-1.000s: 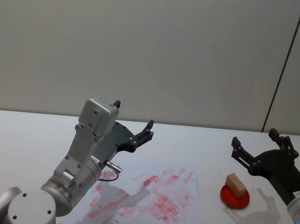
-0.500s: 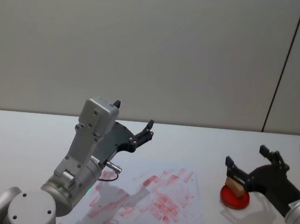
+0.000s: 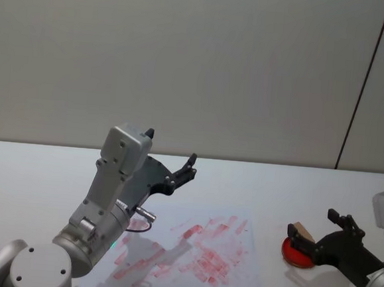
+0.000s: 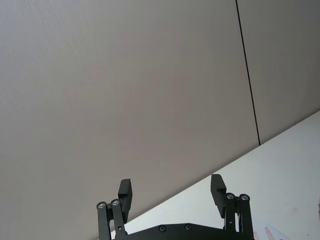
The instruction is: Use the one hand to pick up the stamp and affix it onto the A4 paper.
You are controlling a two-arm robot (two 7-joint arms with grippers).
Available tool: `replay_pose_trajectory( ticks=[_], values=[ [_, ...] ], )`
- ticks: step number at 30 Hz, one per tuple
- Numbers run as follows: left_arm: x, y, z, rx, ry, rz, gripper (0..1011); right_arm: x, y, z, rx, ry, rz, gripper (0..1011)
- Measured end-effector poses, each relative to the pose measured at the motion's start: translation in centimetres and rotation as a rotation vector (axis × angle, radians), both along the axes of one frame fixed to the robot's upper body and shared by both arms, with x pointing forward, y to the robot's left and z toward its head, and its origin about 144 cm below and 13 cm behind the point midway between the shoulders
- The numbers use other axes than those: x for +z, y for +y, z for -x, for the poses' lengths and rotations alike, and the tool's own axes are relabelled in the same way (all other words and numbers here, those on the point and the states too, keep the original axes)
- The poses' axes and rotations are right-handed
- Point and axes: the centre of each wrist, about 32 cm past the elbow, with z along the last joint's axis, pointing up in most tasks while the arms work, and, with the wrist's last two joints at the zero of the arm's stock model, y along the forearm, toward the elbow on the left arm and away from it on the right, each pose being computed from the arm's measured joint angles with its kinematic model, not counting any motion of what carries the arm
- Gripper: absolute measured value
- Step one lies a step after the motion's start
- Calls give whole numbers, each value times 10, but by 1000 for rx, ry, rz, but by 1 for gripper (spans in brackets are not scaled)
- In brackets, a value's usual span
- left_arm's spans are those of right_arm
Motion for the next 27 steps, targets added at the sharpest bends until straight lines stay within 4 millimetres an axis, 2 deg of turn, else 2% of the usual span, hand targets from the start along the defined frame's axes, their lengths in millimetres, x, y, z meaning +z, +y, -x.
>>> replay_pose_trajectory(
  ticks=[19,22,24,27],
  values=[
    [0,0,0,0,0,0,1003,-14,-3,-18,27,87,18,1001],
    [0,0,0,0,0,0,1002,-15,-3,-21,31,98,22,930],
    [0,0,0,0,0,0,1003,-16,-3,-23,32,104,25,922],
    [0,0,0,0,0,0,1002,-17,-3,-24,33,109,28,819]
  ],
)
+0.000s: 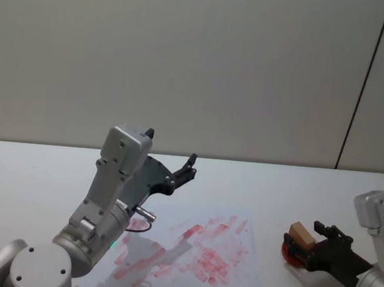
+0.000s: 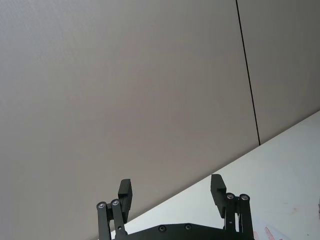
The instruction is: Use the one hand to pick up the stamp and affix it onto the A4 paper.
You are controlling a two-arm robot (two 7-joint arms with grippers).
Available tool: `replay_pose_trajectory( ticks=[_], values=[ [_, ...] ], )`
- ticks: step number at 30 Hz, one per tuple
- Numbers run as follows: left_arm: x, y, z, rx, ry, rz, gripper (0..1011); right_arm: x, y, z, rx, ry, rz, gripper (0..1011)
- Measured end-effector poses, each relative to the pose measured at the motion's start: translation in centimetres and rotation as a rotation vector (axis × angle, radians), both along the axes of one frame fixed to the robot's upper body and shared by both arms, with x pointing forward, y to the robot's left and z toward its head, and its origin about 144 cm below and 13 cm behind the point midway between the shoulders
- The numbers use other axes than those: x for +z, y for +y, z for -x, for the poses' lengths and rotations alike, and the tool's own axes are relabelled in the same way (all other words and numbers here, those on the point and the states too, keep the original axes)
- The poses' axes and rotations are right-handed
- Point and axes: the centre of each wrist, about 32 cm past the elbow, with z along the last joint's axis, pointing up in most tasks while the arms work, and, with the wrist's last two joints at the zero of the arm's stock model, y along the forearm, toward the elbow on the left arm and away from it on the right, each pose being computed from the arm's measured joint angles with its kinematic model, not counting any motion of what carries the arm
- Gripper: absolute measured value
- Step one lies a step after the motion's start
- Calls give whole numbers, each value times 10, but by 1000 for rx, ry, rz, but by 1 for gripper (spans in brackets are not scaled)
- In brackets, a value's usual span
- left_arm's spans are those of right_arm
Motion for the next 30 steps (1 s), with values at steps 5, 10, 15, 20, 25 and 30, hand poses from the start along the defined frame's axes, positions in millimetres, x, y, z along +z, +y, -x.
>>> replay_pose_trajectory(
  ticks=[5,10,15,20,25,30],
  values=[
    [0,0,0,0,0,0,1002,-1,-1,-3,1,8,6,650],
    [0,0,0,0,0,0,1002,-2,-2,-5,2,13,9,508],
    [0,0,0,0,0,0,1002,-2,-4,-6,4,15,11,348],
    [0,0,0,0,0,0,1002,-2,-4,-7,7,11,9,228],
    [0,0,0,0,0,0,1002,-1,-4,-8,15,-7,5,217],
    [0,0,0,0,0,0,1003,3,-1,-7,36,-35,-3,217]
  ],
)
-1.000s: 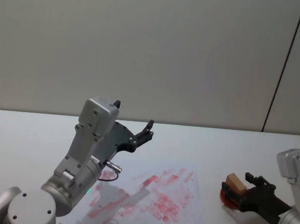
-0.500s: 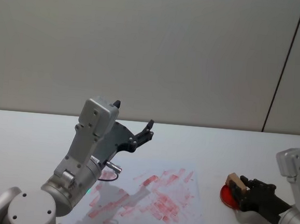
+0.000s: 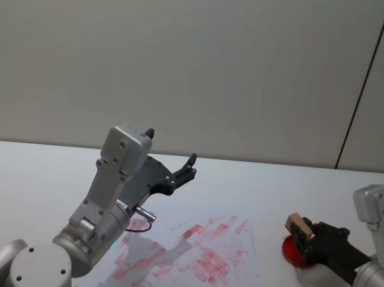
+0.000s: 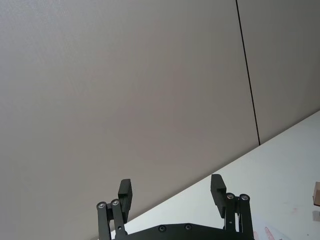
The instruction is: Use the one hand to pick up the stamp and affix it onto the A4 paper.
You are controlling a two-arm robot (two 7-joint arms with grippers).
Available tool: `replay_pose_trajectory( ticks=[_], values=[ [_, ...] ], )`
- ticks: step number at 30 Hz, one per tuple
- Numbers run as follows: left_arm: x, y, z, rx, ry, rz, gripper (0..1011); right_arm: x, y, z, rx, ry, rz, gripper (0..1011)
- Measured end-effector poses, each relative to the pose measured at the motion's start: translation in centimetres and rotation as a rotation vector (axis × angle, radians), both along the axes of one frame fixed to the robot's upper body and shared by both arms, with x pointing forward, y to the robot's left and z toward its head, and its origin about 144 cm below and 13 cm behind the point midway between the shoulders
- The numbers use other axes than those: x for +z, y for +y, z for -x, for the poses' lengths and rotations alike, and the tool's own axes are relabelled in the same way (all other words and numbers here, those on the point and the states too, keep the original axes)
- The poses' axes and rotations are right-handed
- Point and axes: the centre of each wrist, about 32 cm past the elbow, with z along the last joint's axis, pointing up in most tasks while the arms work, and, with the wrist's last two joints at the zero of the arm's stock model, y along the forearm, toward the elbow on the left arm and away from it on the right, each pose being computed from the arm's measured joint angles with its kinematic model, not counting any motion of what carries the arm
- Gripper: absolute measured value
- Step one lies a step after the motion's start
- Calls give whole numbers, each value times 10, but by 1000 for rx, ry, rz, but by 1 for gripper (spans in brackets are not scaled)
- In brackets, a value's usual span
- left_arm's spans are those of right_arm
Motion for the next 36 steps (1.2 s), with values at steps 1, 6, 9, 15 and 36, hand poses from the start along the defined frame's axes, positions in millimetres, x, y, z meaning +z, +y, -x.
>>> replay_pose_trajectory(
  ticks=[1,6,9,15,36],
  values=[
    [0,0,0,0,0,0,1003,1,1,0,5,-5,-1,217],
    [0,0,0,0,0,0,1002,6,9,1,44,-30,-13,217],
    [0,0,0,0,0,0,1003,8,15,1,65,-36,-18,216],
    [0,0,0,0,0,0,1002,10,29,1,101,-37,-20,217],
    [0,0,0,0,0,0,1003,1,65,-8,151,-25,11,217]
  ],
)
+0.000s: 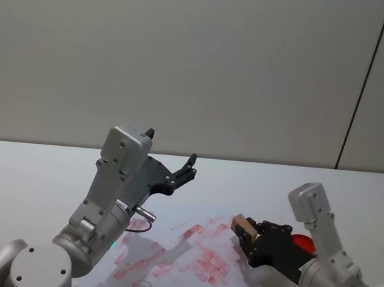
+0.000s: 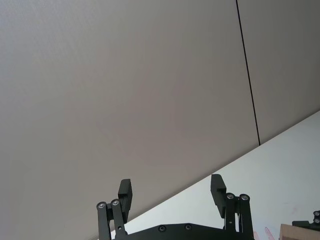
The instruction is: Use the one hand to pick up the stamp and affix it onto the A4 paper.
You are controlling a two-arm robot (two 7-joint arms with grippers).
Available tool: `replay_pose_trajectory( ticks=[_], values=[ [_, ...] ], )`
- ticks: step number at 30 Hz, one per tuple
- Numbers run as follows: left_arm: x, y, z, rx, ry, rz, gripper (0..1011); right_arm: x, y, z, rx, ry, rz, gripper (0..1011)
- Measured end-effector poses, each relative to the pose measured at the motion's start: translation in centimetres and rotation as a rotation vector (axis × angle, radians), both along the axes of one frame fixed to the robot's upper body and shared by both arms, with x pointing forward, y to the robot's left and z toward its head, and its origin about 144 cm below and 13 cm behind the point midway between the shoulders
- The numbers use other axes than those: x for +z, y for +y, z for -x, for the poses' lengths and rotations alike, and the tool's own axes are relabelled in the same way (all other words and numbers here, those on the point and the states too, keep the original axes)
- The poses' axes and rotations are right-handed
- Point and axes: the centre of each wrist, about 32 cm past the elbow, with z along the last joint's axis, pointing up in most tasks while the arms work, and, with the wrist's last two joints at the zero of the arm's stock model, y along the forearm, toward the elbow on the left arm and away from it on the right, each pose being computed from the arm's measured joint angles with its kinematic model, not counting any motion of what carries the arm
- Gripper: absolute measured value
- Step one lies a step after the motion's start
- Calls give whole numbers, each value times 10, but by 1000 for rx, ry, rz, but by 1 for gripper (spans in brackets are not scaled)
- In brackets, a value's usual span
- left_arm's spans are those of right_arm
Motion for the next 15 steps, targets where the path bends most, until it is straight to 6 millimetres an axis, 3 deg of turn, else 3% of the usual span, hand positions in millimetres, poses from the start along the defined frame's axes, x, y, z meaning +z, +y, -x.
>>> replay_pose_trajectory(
  ticks=[15],
  values=[
    [0,0,0,0,0,0,1002,-13,14,-4,-3,27,39,217]
  ],
)
